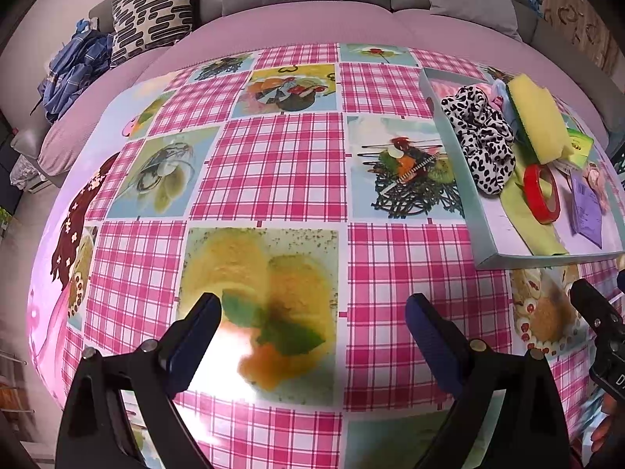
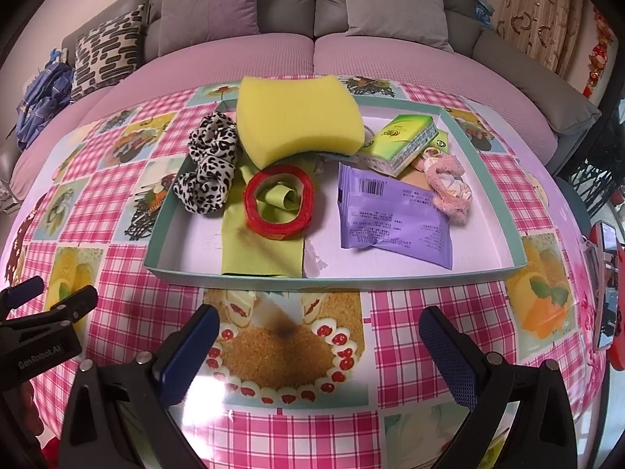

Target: Organize soft objects

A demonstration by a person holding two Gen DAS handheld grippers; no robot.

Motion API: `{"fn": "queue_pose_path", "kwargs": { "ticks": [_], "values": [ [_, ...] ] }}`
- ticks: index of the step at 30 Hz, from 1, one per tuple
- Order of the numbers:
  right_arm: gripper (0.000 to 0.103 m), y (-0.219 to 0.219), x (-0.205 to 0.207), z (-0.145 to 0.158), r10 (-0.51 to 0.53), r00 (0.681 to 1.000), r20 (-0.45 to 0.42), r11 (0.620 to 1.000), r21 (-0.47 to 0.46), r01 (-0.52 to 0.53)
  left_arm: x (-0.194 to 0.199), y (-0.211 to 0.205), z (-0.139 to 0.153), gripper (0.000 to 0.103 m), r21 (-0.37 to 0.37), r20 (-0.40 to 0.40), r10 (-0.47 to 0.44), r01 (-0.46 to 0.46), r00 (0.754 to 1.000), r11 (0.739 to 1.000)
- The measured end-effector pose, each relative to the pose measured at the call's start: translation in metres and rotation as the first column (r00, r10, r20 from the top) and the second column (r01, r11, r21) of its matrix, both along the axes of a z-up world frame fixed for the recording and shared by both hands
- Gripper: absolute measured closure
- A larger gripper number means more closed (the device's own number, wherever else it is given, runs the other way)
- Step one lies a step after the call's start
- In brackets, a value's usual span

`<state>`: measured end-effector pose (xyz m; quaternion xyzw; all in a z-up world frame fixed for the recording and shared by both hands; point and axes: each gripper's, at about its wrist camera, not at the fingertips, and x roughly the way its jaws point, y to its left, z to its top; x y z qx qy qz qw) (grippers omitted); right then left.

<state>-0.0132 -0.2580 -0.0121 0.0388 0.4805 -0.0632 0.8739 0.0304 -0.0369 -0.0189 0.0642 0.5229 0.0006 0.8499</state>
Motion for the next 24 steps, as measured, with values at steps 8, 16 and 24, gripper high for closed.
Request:
{"fn": "queue_pose_path", "kwargs": {
  "ticks": [8, 16, 24],
  "values": [
    [0.0, 0.0003, 0.0002, -0.0002, 0.0, 1.0, -0.001, 1.0, 0.0, 0.0, 0.0013, -0.0005, -0.0005, 0.008, 0.004, 0.002, 0.008, -0.008, 1.0, 1.0],
    [0.0, -0.0014, 0.0001, 0.0004, -0.007, 1.0, 0.003, 1.0, -0.003, 0.007, -0.0018, 0.0004, 0.0013, 0.008, 0.019, 0.019, 0.007, -0.008, 1.0, 1.0],
    [0.0, -0.0019, 0.0002, 0.0014, -0.009, 1.0, 0.003, 1.0, -0.004, 0.009, -0.0065, -0.0003, 0.0045, 0.008, 0.025, 0.029, -0.014, 0.013, 0.999, 1.0]
  ]
}}
